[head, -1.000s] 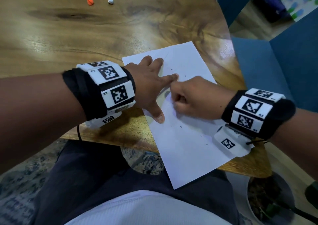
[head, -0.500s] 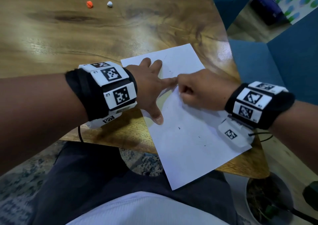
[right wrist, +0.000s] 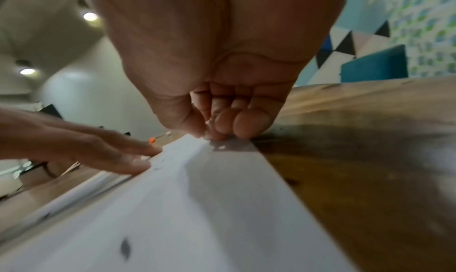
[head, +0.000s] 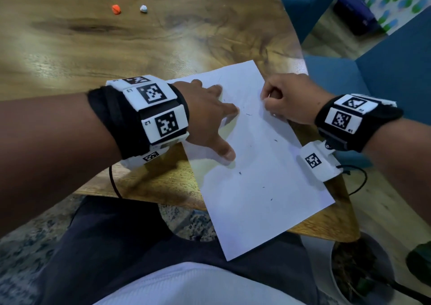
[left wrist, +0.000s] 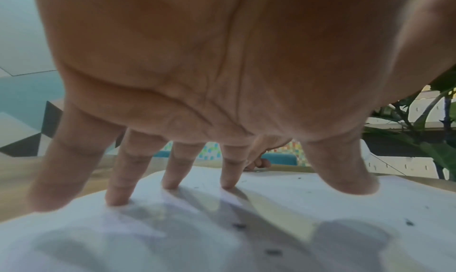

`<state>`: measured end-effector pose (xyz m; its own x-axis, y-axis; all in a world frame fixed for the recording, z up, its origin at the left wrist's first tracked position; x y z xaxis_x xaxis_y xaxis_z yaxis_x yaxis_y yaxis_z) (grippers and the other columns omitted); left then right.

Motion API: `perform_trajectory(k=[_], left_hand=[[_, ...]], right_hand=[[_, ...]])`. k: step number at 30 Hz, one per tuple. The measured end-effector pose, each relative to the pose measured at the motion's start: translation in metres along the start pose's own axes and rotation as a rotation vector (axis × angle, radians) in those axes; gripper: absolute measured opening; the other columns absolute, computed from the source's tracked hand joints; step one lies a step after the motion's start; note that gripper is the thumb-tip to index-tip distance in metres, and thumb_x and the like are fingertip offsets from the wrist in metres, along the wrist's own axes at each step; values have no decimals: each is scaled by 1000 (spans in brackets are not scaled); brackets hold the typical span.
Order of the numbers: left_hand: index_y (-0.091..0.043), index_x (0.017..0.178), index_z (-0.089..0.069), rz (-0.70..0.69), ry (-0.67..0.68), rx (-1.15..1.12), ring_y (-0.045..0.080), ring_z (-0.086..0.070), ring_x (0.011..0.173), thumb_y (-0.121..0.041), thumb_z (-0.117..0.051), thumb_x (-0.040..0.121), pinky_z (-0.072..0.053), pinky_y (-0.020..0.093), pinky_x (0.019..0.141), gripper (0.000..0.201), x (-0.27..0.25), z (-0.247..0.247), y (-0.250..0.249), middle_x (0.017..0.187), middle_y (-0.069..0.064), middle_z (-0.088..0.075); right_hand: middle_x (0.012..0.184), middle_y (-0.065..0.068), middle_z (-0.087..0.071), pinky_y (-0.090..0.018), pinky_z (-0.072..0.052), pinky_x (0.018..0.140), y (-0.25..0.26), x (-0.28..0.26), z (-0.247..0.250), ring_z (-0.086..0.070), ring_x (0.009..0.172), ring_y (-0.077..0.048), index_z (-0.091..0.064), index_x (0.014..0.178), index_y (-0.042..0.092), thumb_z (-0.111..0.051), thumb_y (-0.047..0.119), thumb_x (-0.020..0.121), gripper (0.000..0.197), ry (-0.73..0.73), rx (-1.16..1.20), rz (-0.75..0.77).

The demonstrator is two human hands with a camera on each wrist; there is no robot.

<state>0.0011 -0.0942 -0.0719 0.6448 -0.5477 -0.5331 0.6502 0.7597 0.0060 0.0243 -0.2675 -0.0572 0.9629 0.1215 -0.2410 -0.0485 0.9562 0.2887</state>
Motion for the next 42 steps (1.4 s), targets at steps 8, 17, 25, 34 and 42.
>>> perform_trajectory(k=[8, 17, 25, 34, 42], left_hand=[[-39, 153, -27, -31, -139, 123, 40, -13, 151, -95, -59, 59, -22, 63, 115, 113, 15, 16, -24, 161, 11, -23], [-36, 160, 13, -81, -39, 27, 30, 12, 156, -89, -67, 60, -24, 61, 119, 138, 27, -6, -24, 170, 2, 19], [-37, 159, 12, -80, -51, 27, 29, 11, 157, -90, -67, 58, -27, 61, 117, 139, 29, -7, -22, 170, 0, 19], [-39, 159, 11, -81, -50, 9, 31, 11, 156, -89, -70, 55, -27, 62, 116, 141, 31, -9, -24, 170, 2, 19], [-34, 160, 13, -74, -62, 14, 29, 10, 156, -89, -69, 56, -24, 67, 116, 144, 31, -8, -22, 170, 0, 17]], right_hand=[[75, 4, -70, -15, -50, 53, -11, -4, 3, -62, 55, -1, -66, 92, 21, -63, 20, 91, 4, -14, 152, -47], [80, 17, -57, -40, -44, 96, -3, 2, 0, -53, 82, -8, -73, 97, 33, -65, 24, 88, 15, -49, -60, 63], [89, 6, -66, -34, -49, 83, 6, -2, 3, -55, 87, -13, -70, 92, 20, -66, 29, 89, 10, -108, -104, 77], [82, 10, -63, -32, -48, 74, 47, -68, -40, -58, 80, -15, -71, 84, 21, -71, 25, 84, 5, 41, -7, 284], [85, 2, -68, -30, -46, 74, 7, -20, -7, -60, 86, -19, -69, 88, 21, -67, 30, 89, 9, -70, -48, 27]])
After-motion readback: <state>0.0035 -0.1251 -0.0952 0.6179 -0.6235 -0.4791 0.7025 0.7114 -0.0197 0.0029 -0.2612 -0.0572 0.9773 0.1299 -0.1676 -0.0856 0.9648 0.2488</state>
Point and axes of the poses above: each hand's wrist, its own x-axis towards the middle knuckle, its own z-axis out of the back of the hand, y = z × x, the point moved 7 cm from there along x, towards the middle knuckle
